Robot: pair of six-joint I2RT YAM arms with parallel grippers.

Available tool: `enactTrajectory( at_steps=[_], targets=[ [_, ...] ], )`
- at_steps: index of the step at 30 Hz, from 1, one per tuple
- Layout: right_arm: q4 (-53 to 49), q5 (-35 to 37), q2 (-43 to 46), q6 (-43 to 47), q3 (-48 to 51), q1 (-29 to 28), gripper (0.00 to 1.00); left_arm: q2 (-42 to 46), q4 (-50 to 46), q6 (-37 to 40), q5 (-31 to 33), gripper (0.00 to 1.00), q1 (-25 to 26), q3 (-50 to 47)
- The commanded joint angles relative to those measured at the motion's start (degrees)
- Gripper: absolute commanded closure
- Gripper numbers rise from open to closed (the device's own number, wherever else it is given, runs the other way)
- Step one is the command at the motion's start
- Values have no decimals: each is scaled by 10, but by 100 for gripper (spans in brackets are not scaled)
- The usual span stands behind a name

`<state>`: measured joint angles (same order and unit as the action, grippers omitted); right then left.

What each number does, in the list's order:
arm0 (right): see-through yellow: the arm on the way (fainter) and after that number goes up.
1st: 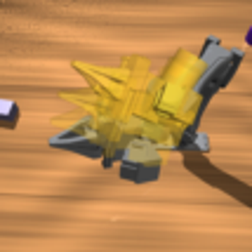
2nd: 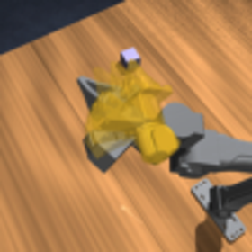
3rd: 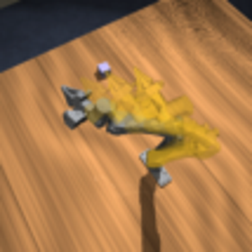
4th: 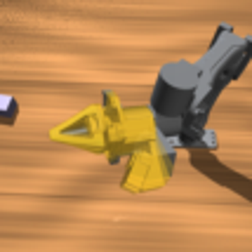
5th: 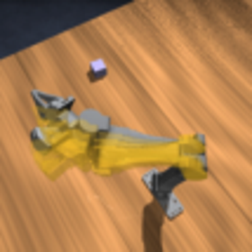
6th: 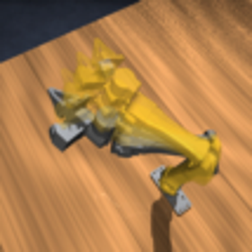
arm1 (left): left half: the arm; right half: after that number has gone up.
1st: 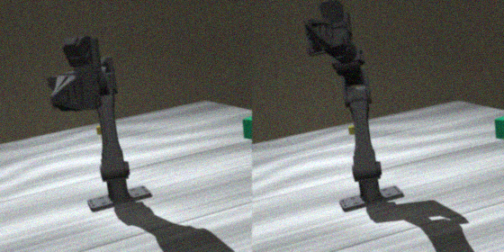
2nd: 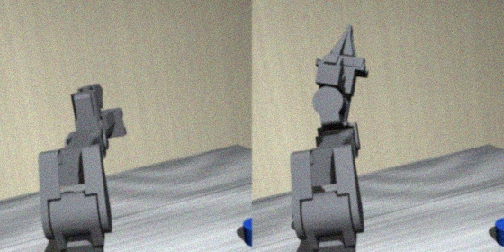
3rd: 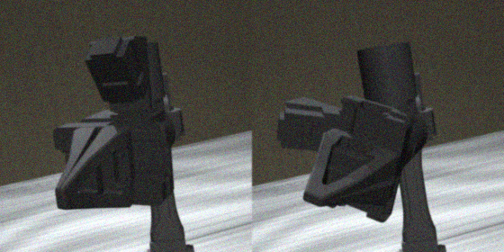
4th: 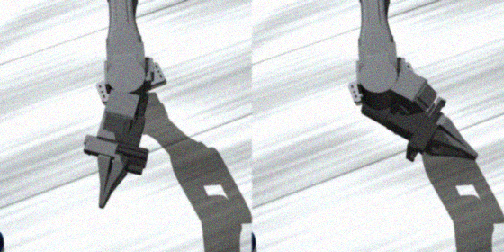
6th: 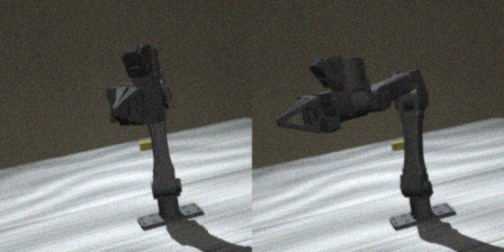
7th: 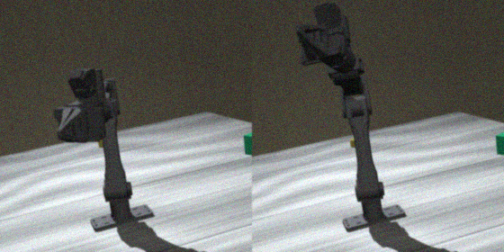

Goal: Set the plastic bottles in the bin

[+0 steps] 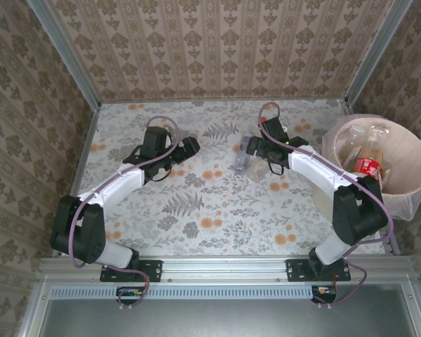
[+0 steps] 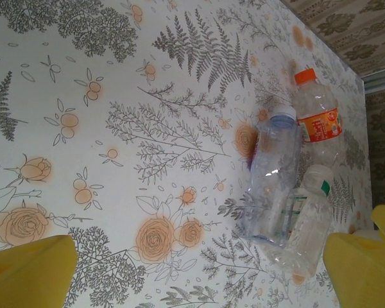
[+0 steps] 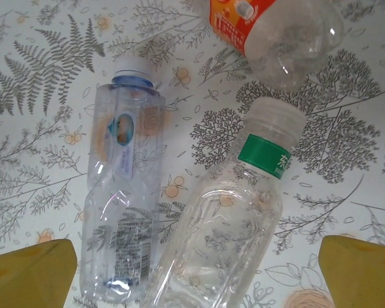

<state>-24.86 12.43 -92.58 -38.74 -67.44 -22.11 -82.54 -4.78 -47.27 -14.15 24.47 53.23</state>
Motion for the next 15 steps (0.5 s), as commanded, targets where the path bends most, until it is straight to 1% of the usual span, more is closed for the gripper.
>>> enactTrajectory(
  at_steps=[1,4,9,15],
  targets=[
    [34,13,-29,-45,8,-11,3,13,-15,-10,2,0,2,-9],
    [27,43,-53,-58,7,-22,3,14,-17,-10,3,0,2,-8],
    [31,58,-82,-80,15,-22,6,14,-21,-12,5,0,2,-9],
    [23,91,-77,-91,42,-22,10,13,-27,-16,7,0,2,-7]
  ],
)
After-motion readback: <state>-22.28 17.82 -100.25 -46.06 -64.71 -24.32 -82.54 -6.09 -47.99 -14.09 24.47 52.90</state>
